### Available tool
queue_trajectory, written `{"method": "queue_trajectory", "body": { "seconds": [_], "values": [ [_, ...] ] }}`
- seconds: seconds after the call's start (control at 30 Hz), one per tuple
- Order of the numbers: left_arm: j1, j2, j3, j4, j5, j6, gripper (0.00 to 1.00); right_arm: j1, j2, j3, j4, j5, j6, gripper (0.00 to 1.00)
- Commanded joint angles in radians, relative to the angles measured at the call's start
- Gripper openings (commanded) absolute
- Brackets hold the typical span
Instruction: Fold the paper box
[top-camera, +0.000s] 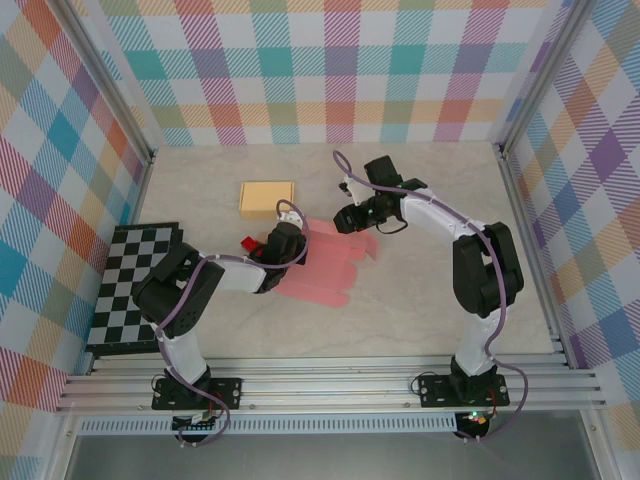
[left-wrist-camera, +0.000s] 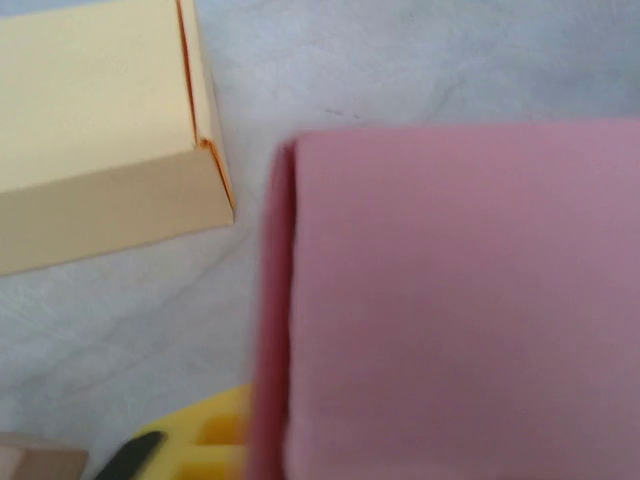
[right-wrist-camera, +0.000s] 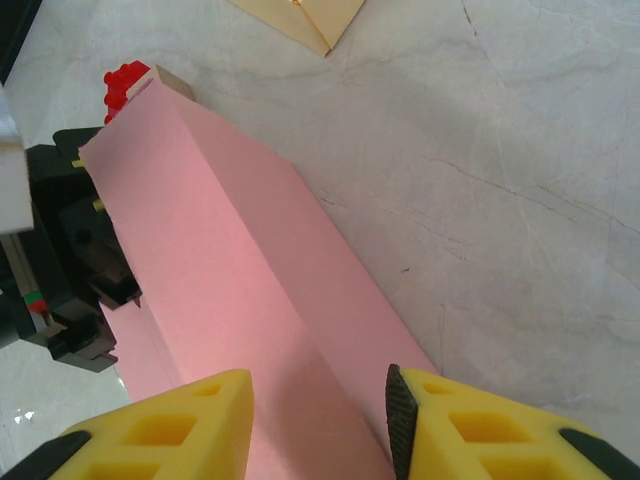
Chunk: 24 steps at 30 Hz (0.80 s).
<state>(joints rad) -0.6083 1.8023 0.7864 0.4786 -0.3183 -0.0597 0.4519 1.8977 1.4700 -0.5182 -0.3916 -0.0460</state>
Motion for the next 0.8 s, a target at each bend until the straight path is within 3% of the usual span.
{"method": "queue_trajectory", "body": {
  "seconds": [0.0, 0.1, 0.37, 0.6, 0.77],
  "values": [
    [-0.001, -0.034, -0.028, -0.101, 0.040, -0.019, 0.31, 0.005, 0.030, 0.028, -0.041, 0.009, -0.043, 0.41],
    [0.007, -0.070, -0.051, -0.105, 0.050, -0.031, 0.41, 0.005, 0.033, 0.023, -0.050, 0.027, -0.082, 0.41],
    [0.039, -0.249, -0.171, -0.128, 0.053, -0.071, 0.51, 0.005, 0.035, 0.006, -0.063, 0.026, -0.160, 0.41],
    [0.148, -0.290, -0.188, -0.089, 0.264, -0.075, 0.57, 0.004, 0.038, 0.026, -0.087, 0.003, -0.235, 0.41],
    [0.157, -0.215, -0.129, -0.047, 0.384, 0.004, 0.58, -0.004, 0.069, 0.073, -0.134, -0.061, -0.320, 0.40]
  ]
}}
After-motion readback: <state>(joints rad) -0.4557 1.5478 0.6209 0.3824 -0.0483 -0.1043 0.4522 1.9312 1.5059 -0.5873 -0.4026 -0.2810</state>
